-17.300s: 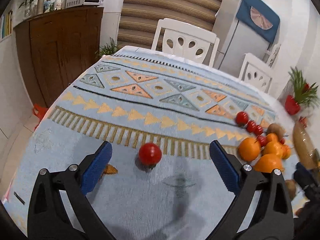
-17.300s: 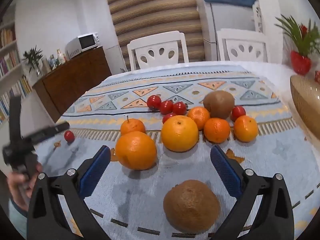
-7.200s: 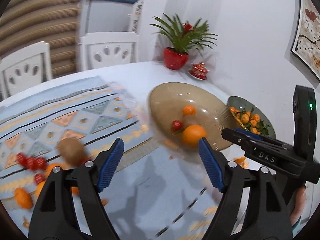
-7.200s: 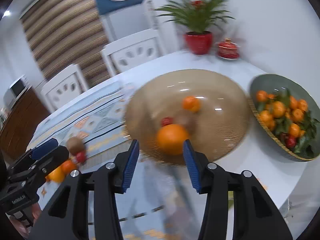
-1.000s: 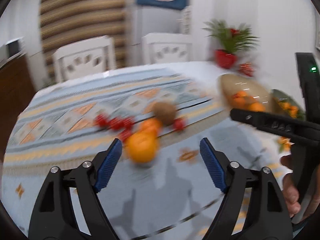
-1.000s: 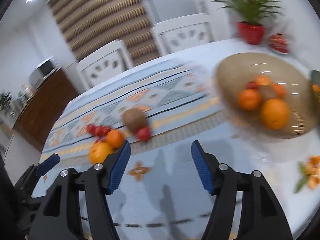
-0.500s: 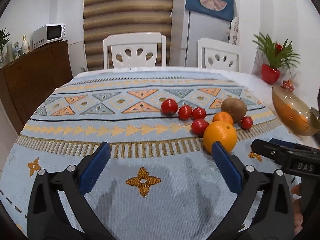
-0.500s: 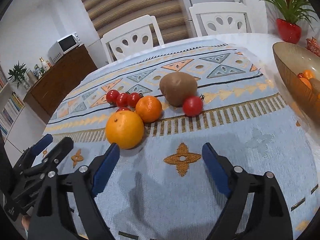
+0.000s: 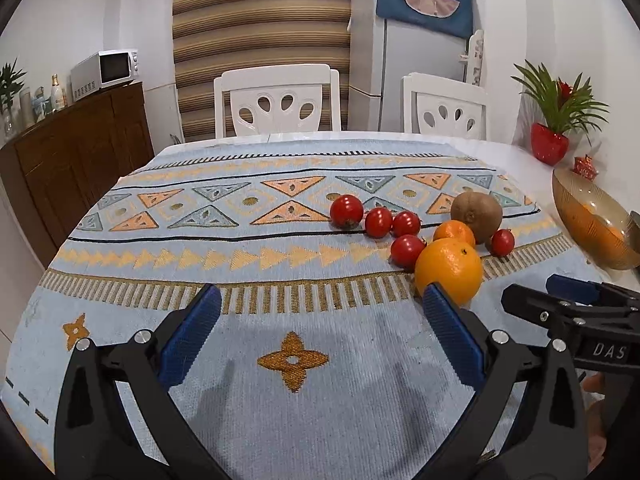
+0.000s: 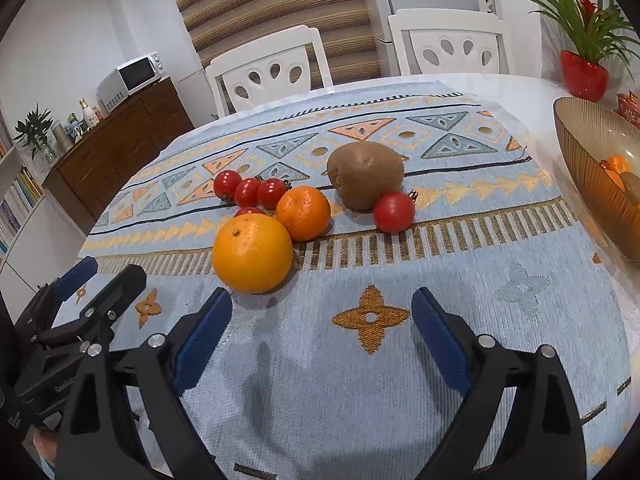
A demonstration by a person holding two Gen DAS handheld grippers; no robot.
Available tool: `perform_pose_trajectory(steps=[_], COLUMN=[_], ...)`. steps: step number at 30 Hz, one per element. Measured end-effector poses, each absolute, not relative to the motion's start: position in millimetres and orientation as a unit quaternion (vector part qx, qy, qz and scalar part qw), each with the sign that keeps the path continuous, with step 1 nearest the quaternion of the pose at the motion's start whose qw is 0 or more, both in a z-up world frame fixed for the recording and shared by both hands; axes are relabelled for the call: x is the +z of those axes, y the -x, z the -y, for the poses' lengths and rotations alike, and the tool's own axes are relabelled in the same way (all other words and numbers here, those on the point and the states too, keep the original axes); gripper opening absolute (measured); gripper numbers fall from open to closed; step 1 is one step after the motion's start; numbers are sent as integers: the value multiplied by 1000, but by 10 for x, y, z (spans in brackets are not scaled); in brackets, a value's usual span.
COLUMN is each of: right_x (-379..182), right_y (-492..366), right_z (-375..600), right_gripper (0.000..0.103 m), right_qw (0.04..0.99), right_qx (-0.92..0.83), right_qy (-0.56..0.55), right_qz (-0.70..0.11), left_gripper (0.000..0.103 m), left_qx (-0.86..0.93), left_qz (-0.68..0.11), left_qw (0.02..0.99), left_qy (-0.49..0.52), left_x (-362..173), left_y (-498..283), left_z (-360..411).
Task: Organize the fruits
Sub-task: 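Grasp the large orange with the left tool while the right tool grasps a red cherry tomato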
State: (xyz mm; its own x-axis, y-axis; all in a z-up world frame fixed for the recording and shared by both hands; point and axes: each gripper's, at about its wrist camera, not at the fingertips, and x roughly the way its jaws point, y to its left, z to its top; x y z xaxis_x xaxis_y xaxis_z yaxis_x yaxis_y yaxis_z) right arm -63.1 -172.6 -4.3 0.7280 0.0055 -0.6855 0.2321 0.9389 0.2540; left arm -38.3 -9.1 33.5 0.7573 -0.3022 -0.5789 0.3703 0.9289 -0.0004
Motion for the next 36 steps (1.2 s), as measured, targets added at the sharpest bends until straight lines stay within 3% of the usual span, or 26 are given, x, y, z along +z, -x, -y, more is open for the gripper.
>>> perform_pose_trajectory(steps=[23, 27, 30, 32, 36], right_x=[-15, -5, -153, -147, 89], right_y=[686, 774, 779, 797, 723], right_z=[1765, 1933, 2217, 2308, 2332], right_gripper=[90, 75, 53, 52, 52], right_qw=[918, 912, 870, 861, 876], right_qx=[-86, -109, -70, -78, -97], right_qy=[-165, -201, -300, -307, -260], right_qz=[-349, -341, -384, -398, -394], left_gripper=[100, 100, 99, 99, 99], left_qx=[-198, -215, -243, -282, -309], left_qz=[-308, -324, -406, -440, -429], left_qw=[929, 920, 879, 851, 848], left_qy=[-54, -58, -64, -45, -41], left_x=[305, 295, 253, 298, 543], left_y=[370, 352, 269, 275, 307], left_z=[104, 129, 196, 218, 340])
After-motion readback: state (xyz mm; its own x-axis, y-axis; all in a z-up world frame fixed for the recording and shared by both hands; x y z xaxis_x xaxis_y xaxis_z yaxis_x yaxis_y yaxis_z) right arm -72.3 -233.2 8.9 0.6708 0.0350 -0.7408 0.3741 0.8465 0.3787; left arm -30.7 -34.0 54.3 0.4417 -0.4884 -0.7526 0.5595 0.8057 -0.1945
